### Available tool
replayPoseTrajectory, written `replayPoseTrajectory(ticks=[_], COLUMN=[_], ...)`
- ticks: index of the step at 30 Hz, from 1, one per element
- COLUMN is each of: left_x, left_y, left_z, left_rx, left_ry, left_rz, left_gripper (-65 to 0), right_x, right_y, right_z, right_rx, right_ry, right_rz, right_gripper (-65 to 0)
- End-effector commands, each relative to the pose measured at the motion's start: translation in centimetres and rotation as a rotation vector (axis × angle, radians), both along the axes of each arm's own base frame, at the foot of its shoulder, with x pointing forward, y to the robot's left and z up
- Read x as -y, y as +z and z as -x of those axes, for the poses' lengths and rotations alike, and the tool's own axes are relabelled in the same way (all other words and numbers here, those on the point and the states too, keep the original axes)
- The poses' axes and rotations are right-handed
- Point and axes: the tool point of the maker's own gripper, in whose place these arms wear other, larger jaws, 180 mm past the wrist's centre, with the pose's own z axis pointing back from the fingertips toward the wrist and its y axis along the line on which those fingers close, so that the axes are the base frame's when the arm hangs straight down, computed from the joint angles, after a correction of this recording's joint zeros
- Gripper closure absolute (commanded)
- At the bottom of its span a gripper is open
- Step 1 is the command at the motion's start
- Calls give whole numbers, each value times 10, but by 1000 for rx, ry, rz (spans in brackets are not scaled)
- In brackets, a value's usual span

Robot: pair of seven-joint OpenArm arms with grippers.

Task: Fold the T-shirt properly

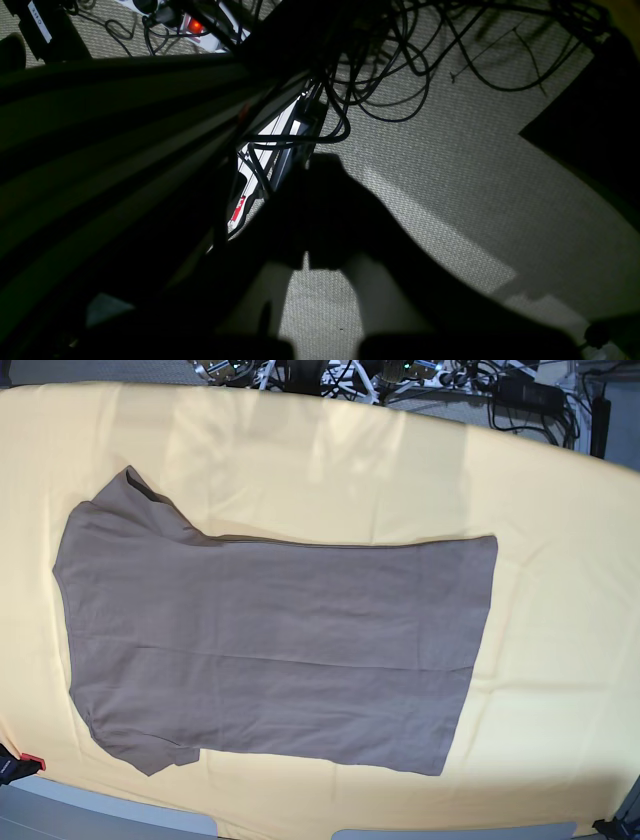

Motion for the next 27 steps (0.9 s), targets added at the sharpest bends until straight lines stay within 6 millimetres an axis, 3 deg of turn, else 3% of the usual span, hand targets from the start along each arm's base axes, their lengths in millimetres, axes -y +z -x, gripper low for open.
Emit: replayPoseTrajectory(ticks=[1, 18, 21, 27], left_x=[5, 4, 1, -9], left_y=[2, 1, 0, 7], left_z=[-2, 1, 14, 57], left_rx=[9, -22, -87, -135], left_ry=[5, -11, -64, -124], left_rz=[18, 8, -18, -31], left_gripper=[0, 0, 0, 0], right_x=[-15, -7, -3, 2], right_y=[4, 1, 1, 10], right_z=[-4, 8, 24, 84], right_rx=[19, -19, -84, -181], right_ry=[26, 116, 173, 217], right_rz=[-40, 4, 15, -32], right_gripper=[0, 0, 0, 0])
